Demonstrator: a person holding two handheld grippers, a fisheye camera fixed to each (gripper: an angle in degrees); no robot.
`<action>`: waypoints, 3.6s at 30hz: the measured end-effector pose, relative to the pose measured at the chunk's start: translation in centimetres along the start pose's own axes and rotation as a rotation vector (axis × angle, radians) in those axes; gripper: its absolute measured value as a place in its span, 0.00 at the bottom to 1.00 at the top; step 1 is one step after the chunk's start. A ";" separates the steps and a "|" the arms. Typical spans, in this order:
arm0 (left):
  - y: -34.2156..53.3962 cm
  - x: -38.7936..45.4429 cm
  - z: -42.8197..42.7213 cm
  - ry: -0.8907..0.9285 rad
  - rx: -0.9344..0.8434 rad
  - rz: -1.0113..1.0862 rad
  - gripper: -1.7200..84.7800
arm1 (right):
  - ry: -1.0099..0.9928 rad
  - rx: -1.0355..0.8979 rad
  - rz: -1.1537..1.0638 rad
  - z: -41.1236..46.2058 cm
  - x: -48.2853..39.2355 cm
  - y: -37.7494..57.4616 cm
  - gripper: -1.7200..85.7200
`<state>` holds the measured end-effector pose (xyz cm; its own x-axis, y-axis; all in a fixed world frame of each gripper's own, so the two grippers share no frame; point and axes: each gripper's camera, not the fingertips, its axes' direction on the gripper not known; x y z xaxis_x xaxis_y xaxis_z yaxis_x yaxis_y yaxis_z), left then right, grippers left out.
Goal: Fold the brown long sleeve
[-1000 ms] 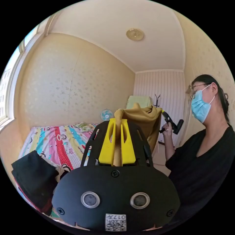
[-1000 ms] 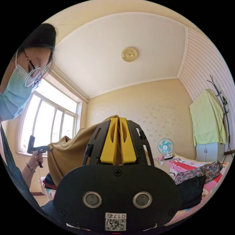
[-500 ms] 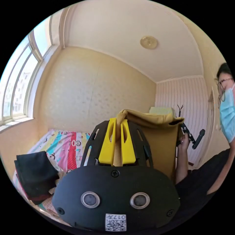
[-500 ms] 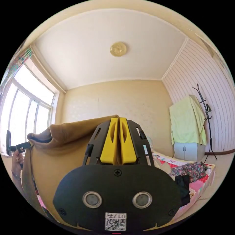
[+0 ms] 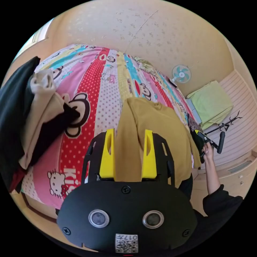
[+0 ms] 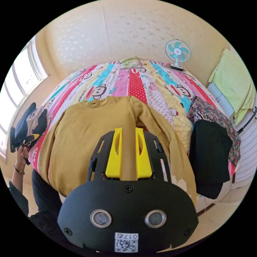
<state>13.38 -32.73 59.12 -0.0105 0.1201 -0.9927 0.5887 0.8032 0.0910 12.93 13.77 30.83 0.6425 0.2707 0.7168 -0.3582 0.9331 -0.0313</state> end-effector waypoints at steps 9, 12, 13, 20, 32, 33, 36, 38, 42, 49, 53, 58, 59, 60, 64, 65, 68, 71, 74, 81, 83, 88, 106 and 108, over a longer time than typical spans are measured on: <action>18.2 6.4 0.0 -0.147 -0.108 0.087 0.19 | 0.031 -0.084 0.089 -1.1 -1.5 16.7 0.11; 16.9 7.2 1.2 -0.329 -0.137 0.174 0.14 | 0.006 -0.145 0.084 -0.3 -0.9 16.7 0.11; 16.1 7.0 1.2 -0.326 -0.161 0.180 0.14 | -0.008 -0.173 0.093 -0.4 -0.4 15.9 0.11; 7.1 -8.8 -16.3 0.371 -0.058 -0.226 0.06 | -0.103 -0.170 0.159 -5.5 3.8 13.9 0.10; 15.4 -14.6 -30.6 0.111 0.257 -0.395 0.16 | -0.258 -0.259 0.272 -9.9 12.2 15.2 0.17; 14.2 -12.0 -26.1 0.207 0.112 -0.304 0.17 | -0.280 -0.280 0.263 -9.9 12.1 15.1 0.17; 13.1 -5.4 -14.6 0.299 -0.186 -0.142 0.18 | -0.355 -0.388 0.201 -9.3 11.4 14.6 0.18; 13.4 -2.0 -8.1 0.195 -0.359 -0.065 0.19 | -0.257 -0.397 0.164 -10.2 11.0 14.3 0.13; 14.3 3.6 -5.6 -0.130 -0.478 0.066 0.12 | -0.233 -0.458 0.054 -13.1 10.8 13.4 0.08; 21.5 3.8 -14.2 0.130 -0.569 0.252 0.04 | -0.357 -0.453 -0.030 -23.8 14.5 15.8 0.07; 25.8 1.1 -17.0 -0.129 -0.622 0.146 0.06 | -0.238 -0.494 0.086 -24.9 18.9 16.7 0.08; 26.2 -1.1 -21.4 -0.072 -0.527 0.032 0.09 | 0.004 -0.155 0.339 -30.0 26.5 13.3 0.16; 25.9 -1.3 -22.3 -0.026 -0.510 0.012 0.09 | 0.004 -0.150 0.397 -29.6 28.6 12.2 0.16; 25.6 -1.5 -23.0 0.016 -0.498 -0.005 0.09 | -0.010 -0.165 0.423 -29.0 29.6 11.7 0.16; 24.7 -1.4 -24.4 0.101 -0.494 -0.049 0.09 | -0.405 -0.311 0.454 -25.6 33.2 8.3 0.05; 24.5 -1.0 -25.2 0.111 -0.490 -0.049 0.09 | -0.481 -0.229 0.446 -28.2 33.5 7.3 0.05; 24.5 -0.1 -27.9 0.075 -0.460 -0.038 0.09 | -0.589 0.077 0.463 -37.8 37.4 5.3 0.04; 24.7 -0.1 -29.4 0.042 -0.473 -0.043 0.09 | -0.553 0.267 0.578 -44.0 45.7 4.5 0.05; 24.8 -0.5 -29.7 0.080 -0.496 -0.065 0.10 | -0.377 0.245 0.717 -43.8 55.2 4.1 0.07; 24.0 0.9 -31.7 0.125 -0.465 -0.091 0.11 | -0.284 0.203 0.954 -40.4 60.6 10.8 0.15; 23.5 0.8 -32.7 0.109 -0.447 -0.107 0.11 | -0.332 0.208 1.022 -37.9 59.4 13.5 0.16; 21.1 -0.3 -35.5 0.160 -0.423 -0.156 0.13 | -0.338 0.367 1.193 -35.1 59.3 17.9 0.17; 17.0 -11.2 -47.4 0.266 -0.090 -0.467 0.15 | -0.296 0.669 0.461 -42.4 37.4 -2.7 0.06; 16.7 -12.8 -48.7 0.296 -0.047 -0.501 0.15 | -0.383 0.654 0.299 -41.3 30.0 -6.1 0.06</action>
<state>-15.99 7.53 77.14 -0.5076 -0.1287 -0.8519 0.4171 0.8285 -0.3737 62.33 25.96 23.78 0.2227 0.2762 0.9349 -0.8773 0.4749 0.0687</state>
